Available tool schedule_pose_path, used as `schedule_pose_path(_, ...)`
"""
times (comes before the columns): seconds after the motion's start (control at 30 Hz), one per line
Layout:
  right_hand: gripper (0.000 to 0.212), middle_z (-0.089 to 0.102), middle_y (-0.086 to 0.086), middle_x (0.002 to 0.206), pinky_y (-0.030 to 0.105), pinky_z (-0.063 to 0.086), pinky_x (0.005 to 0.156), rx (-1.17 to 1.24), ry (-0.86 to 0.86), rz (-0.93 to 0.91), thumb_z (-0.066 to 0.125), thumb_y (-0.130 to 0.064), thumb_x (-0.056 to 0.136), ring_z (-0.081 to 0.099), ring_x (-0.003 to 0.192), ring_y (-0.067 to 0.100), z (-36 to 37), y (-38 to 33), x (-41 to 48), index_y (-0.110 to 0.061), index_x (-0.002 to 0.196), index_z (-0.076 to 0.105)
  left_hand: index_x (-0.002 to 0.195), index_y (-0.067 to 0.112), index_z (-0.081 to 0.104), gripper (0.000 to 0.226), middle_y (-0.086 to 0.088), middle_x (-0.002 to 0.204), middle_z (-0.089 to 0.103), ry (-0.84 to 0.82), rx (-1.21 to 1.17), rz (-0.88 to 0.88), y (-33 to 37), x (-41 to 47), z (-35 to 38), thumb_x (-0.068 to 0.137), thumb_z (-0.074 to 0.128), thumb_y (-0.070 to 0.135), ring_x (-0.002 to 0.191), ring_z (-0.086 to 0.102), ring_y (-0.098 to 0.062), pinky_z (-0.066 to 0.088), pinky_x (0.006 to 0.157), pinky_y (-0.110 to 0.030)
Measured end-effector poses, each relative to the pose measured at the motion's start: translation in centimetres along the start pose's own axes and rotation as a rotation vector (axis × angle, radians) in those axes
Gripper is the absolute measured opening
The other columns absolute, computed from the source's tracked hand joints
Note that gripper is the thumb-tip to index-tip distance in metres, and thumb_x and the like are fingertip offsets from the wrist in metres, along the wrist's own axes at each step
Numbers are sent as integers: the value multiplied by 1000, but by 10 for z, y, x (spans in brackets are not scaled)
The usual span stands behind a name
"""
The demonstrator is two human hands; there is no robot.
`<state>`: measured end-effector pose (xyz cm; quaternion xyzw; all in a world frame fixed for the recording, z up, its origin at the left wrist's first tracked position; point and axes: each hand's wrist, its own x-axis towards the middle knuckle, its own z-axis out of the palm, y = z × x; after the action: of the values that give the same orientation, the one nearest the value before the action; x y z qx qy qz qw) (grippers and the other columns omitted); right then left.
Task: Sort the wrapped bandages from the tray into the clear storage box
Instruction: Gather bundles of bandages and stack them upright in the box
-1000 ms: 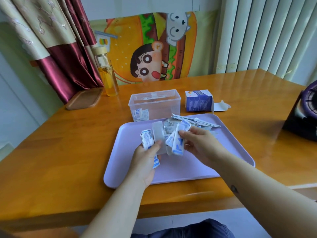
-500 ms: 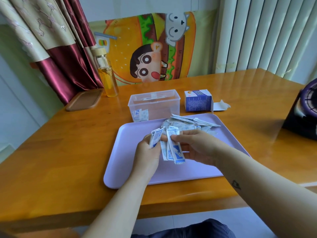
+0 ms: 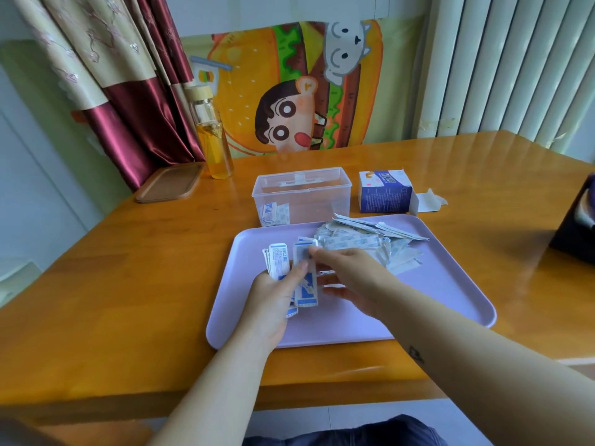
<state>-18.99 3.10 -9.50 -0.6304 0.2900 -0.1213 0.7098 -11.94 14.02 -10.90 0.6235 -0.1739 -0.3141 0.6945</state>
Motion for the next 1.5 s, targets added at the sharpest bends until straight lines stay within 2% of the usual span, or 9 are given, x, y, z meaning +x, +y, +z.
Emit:
schedule_pose_path(0.2, 15, 70, 4, 84, 23, 43, 60, -320, 81, -152, 60, -27, 90, 57, 66, 7, 19, -4, 8, -21, 84, 73, 107, 15, 57, 14, -7, 93, 66, 207, -422, -14, 17, 12, -33, 96, 49, 13, 82, 65, -18, 50, 70, -29)
schedule_pose_path(0.33, 21, 64, -11, 81, 10, 41, 53, -554, -26, -218, 58, -22, 90, 57, 63, -1, 30, 3, 11, -21, 107, 71, 100, 15, 55, 13, -6, 86, 62, 215, -620, -52, 29, 8, -42, 97, 44, 10, 76, 63, -12, 51, 74, -31)
schedule_pose_path(0.43, 24, 55, -13, 82, 3, 33, 52, -742, 93, -332, 58, -19, 90, 52, 72, 4, 18, -4, 11, -23, 111, 69, 94, 17, 55, 14, -5, 82, 59, 217, -643, -103, 30, 8, -41, 96, 44, 9, 67, 54, -9, 47, 66, -25)
schedule_pose_path(0.53, 23, 69, -6, 88, 14, 40, 61, -953, 254, -419, 58, -14, 87, 52, 70, 5, -13, -16, 13, -22, 103, 72, 93, 18, 53, 11, -2, 71, 49, 154, -666, -164, 26, 10, -40, 97, 45, 11, 57, 41, -8, 41, 54, -19)
schedule_pose_path(0.73, 31, 63, -3, 122, 32, 45, 89, -1300, 305, -446, 62, -28, 87, 56, 109, 20, -67, -24, 19, -27, 118, 64, 90, 23, 49, 15, 2, 65, 39, 6, -669, -234, 21, 9, -26, 98, 39, 16, 39, 30, -5, 28, 36, -12)
schedule_pose_path(0.87, 33, 64, -3, 121, 32, 46, 85, -1396, 318, -395, 58, -34, 90, 54, 107, 21, -71, -25, 29, -25, 121, 61, 111, 30, 56, 25, -4, 69, 48, 17, -719, -254, 17, 4, -14, 99, 41, 14, 41, 40, -7, 36, 38, -13)
schedule_pose_path(1.17, 19, 70, 0, 100, 27, 47, 69, -1147, 287, -300, 71, -24, 80, 59, 83, 16, -80, -31, 42, -17, 98, 69, 112, 22, 57, 26, -7, 81, 53, 115, -731, -269, 20, 2, -25, 98, 40, 8, 51, 35, -6, 33, 39, -12)
schedule_pose_path(1.4, 4, 67, 5, 85, 26, 45, 61, -857, 512, -347, 63, -17, 85, 56, 75, 19, -95, -43, 32, -14, 83, 66, 116, 21, 57, 26, -4, 79, 57, 25, -668, -237, 23, 6, -28, 96, 45, 10, 42, 35, -5, 30, 38, -12)
schedule_pose_path(1.5, 6, 61, -2, 70, 12, 39, 46, -648, 437, -372, 67, -17, 84, 53, 59, 5, -80, -52, 16, -11, 86, 68, 102, 18, 58, 13, -3, 79, 63, 33, -546, -189, 24, 8, -30, 95, 51, 11, 39, 33, -5, 29, 37, -12)
